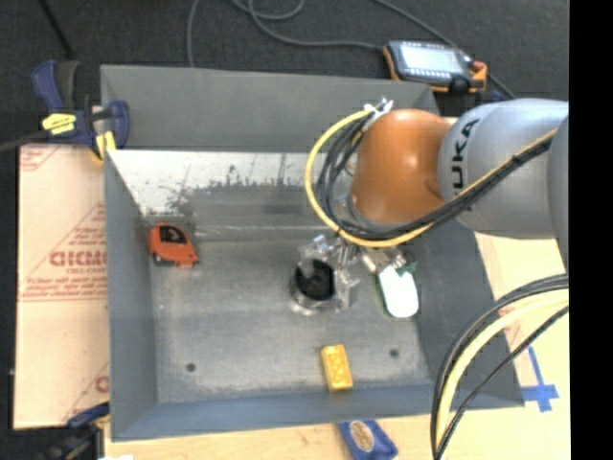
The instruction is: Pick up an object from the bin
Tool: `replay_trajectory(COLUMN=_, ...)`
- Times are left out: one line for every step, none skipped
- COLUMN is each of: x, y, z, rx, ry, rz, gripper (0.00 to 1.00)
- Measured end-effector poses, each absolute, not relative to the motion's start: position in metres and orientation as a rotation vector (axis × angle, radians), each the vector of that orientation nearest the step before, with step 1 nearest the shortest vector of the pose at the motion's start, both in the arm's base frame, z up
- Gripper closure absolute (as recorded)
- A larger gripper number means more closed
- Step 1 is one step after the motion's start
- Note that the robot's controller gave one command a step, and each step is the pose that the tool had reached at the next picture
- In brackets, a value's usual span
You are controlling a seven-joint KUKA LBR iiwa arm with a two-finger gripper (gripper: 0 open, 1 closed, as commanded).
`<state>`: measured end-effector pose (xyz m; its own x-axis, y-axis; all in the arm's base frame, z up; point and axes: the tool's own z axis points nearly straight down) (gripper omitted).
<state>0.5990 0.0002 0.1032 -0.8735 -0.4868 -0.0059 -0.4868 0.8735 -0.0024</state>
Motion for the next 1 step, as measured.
replay_trajectory(x=0.5838, y=0.0026, z=0.1181, rx=-0.795, ry=3.039, rz=0.003, gripper=1.0)
